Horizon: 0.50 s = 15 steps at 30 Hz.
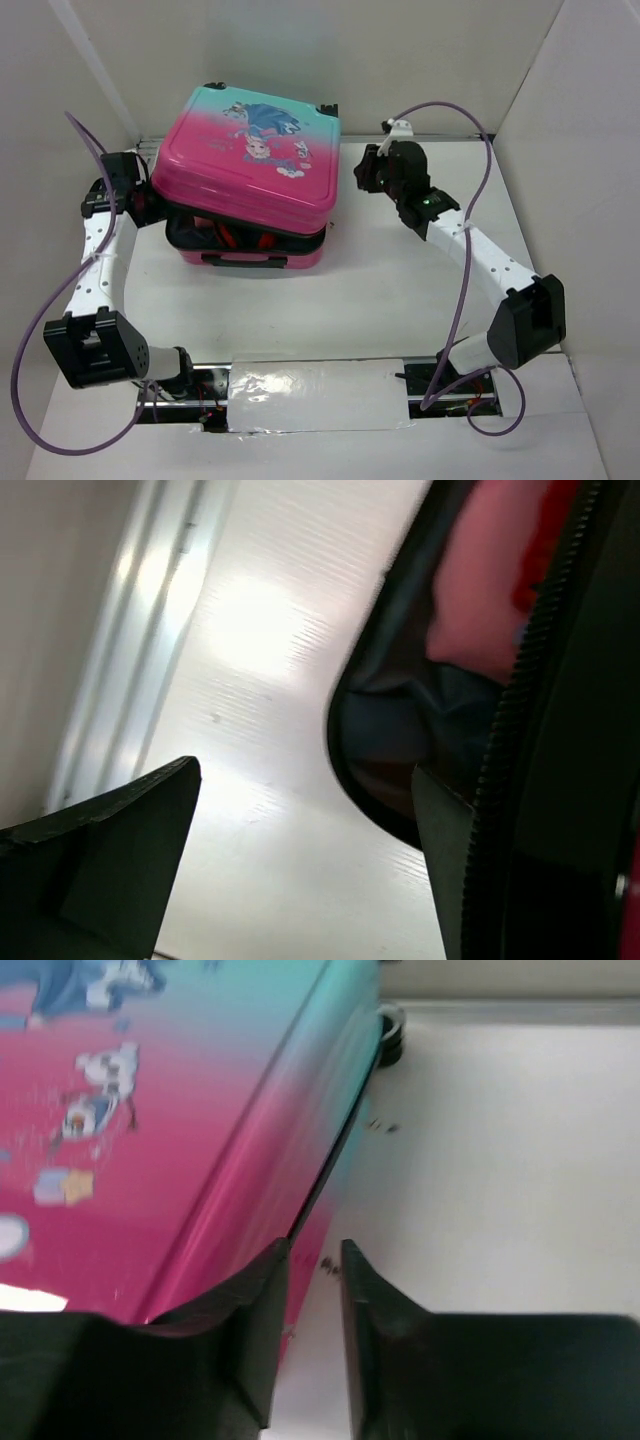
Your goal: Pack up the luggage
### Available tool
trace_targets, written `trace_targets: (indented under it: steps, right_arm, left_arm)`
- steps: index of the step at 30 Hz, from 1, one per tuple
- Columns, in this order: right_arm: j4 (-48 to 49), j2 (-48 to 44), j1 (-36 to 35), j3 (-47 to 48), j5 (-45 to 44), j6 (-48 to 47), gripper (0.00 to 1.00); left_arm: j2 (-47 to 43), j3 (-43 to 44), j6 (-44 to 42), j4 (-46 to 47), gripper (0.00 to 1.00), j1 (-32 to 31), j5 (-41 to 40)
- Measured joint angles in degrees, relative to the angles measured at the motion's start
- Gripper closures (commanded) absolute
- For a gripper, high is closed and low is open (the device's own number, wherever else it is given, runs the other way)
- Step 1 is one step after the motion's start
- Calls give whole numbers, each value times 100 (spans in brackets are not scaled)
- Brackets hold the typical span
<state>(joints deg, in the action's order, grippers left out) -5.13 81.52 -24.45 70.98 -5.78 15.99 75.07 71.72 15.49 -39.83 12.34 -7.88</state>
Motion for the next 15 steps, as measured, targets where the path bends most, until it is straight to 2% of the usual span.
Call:
trace_targets:
  steps: [4, 11, 15]
  right_arm:
    - [-2, 4, -258, -192, 238, -103, 48]
    - [50, 125, -343, -188, 334, -153, 46]
    - [55, 205, -319, -188, 413, -146, 45]
  left_arm:
    - [293, 455, -223, -389, 1, -87, -944]
    - [435, 479, -177, -938, 0, -321, -2830]
    - [654, 479, 94, -1318, 0, -317, -3434]
